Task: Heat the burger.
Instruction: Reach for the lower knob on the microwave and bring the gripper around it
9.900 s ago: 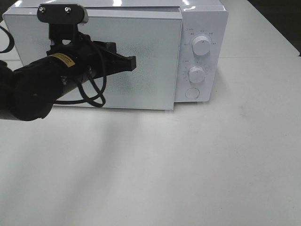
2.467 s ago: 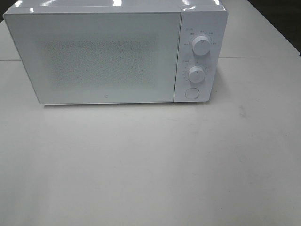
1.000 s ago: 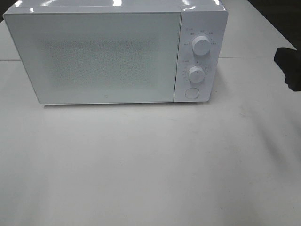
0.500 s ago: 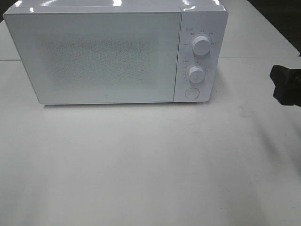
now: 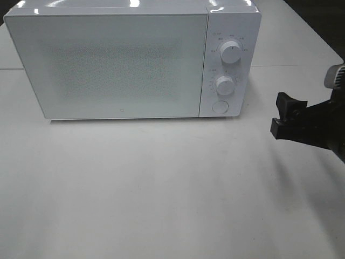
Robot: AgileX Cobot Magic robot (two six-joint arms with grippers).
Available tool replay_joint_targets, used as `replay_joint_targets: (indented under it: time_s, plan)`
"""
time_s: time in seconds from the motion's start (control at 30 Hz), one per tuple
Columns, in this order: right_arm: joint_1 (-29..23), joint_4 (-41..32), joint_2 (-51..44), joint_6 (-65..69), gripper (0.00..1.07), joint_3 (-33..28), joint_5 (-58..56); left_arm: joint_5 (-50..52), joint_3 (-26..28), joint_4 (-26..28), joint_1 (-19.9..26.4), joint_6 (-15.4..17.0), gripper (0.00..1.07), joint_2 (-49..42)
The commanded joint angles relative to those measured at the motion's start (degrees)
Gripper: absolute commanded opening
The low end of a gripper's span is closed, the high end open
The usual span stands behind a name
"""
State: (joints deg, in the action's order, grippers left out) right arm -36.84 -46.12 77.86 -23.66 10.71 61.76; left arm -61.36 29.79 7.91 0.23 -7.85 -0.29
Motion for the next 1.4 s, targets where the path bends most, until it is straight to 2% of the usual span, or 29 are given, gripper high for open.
replay_joint_targets:
  time_s: [0.03,0.23,0.83,1.23,1.4]
  plan:
    - [-4.76,-6.19,4.47,-1.09,0.75,2.46,4.58,-0.06,-0.06,0.0,0.23,0.34,1.0,-1.32]
    - [-6.88,-6.3,10.89,-0.97,0.75,7.16,5.84,-0.06,-0.06,0.0,0.23,0.34,1.0,-1.32]
    - [-6.88,-5.67,22.57,1.43,0.75,18.39,5.73,-0.06,-0.06,0.0,0.23,0.34,1.0,-1.32]
    - [-6.42,-3.21,30.83,5.27,0.75,25.1,5.21,-0.06,-0.06,0.0,0.23,0.34,1.0,-1.32]
    - [-3.67,-0.52,33.98,5.27,0.75,28.82,2.01,-0.06,-0.06,0.0,0.23,0.34,1.0,-1.32]
